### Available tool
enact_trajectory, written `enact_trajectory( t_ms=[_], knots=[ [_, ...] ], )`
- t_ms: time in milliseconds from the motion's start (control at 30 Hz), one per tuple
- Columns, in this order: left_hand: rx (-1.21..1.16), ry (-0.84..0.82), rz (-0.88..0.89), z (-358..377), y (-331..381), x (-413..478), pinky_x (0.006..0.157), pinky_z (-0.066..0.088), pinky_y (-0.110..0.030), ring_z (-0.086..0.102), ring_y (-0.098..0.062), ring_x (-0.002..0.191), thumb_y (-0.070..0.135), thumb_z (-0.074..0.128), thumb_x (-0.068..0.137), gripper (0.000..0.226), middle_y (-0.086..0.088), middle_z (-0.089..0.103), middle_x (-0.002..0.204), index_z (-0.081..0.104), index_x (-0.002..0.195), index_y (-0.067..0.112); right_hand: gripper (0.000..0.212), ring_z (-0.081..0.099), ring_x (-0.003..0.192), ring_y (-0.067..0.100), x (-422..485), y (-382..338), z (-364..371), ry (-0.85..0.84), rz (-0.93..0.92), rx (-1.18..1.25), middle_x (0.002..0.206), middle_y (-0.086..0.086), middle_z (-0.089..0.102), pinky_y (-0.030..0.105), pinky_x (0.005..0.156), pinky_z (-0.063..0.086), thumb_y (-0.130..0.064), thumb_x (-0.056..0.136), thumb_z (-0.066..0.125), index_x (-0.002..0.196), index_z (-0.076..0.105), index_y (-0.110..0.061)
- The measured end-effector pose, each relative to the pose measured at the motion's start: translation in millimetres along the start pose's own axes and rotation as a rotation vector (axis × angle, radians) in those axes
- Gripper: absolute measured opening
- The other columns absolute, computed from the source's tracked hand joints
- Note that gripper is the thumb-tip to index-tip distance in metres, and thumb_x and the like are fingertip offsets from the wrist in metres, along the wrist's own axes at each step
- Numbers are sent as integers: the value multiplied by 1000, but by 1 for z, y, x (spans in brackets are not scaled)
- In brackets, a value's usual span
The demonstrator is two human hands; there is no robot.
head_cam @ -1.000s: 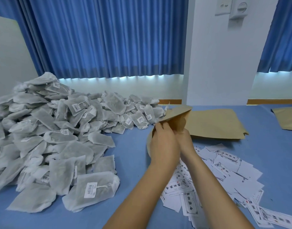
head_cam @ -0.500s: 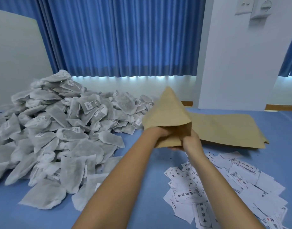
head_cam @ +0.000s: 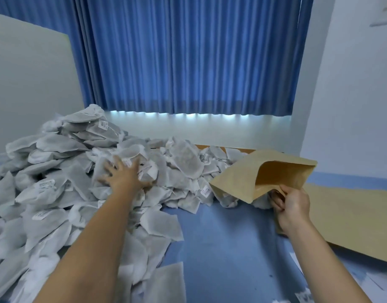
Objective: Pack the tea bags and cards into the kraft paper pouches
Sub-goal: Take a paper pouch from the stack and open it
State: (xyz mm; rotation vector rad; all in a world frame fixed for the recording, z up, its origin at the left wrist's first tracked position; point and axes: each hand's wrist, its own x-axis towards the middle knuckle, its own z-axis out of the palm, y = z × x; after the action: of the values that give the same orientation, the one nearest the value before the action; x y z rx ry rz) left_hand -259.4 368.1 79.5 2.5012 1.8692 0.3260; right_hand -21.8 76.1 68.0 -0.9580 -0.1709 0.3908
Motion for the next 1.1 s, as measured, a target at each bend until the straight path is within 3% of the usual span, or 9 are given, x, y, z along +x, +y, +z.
enact_trajectory(
  t_ms=[133,300,433,600,733,833,900,1000,1100],
  knots=[
    [51,-224,69,46,-18,33,114,20,-53,14,-40,143,72,49,80,98,-17,9,157,-2,152,30,31,21,28,7,18,8,6,-19,28,165,43,-3,34,16,31,16,6,89,31,67,34,-15],
    [41,-306,88,61,-22,52,113,7,-59,-5,-43,143,76,40,81,87,-10,6,159,17,151,29,33,19,30,7,32,15,15,-5,69,309,43,-5,32,19,32,15,7,89,27,65,32,-16],
    [-18,-389,136,64,-19,39,113,11,-58,-1,-39,144,78,45,72,91,-5,13,159,24,149,33,35,19,30,7,30,18,29,-53,53,315,44,-5,28,19,33,15,6,91,28,65,28,-17],
    [-195,-480,417,65,29,-28,105,30,-38,38,-26,133,76,45,70,87,-5,38,149,42,140,24,33,19,33,9,27,22,39,-24,50,269,58,-1,25,20,36,15,6,91,25,69,30,-17],
    [-119,-643,615,49,54,-64,98,31,-27,39,-19,132,68,55,75,81,9,36,149,33,145,34,31,20,35,9,21,23,42,-15,41,262,59,-2,27,20,36,16,6,91,24,73,31,-18],
    [-100,-802,573,6,48,-44,91,48,-32,53,-14,118,40,63,81,45,22,52,128,55,125,44,29,21,35,9,21,24,43,-20,47,250,59,-1,31,20,36,18,6,92,27,74,35,-16],
    [-198,-604,385,-16,43,-18,72,55,-31,67,-16,95,18,61,85,18,8,69,106,70,101,21,29,22,35,9,21,25,42,-7,48,243,60,-1,32,20,36,19,6,92,29,74,36,-16],
    [-241,31,220,-11,51,20,86,49,-38,58,-32,109,25,50,92,27,-13,60,121,60,110,9,27,25,34,8,22,27,39,11,55,230,61,-2,36,19,35,21,5,93,32,78,40,-16],
    [-395,-31,281,24,81,33,109,29,-47,26,-37,136,48,43,94,51,-11,23,153,38,142,31,26,26,33,7,25,27,33,3,48,219,60,-2,38,19,34,21,4,93,32,80,42,-15]
  ],
)
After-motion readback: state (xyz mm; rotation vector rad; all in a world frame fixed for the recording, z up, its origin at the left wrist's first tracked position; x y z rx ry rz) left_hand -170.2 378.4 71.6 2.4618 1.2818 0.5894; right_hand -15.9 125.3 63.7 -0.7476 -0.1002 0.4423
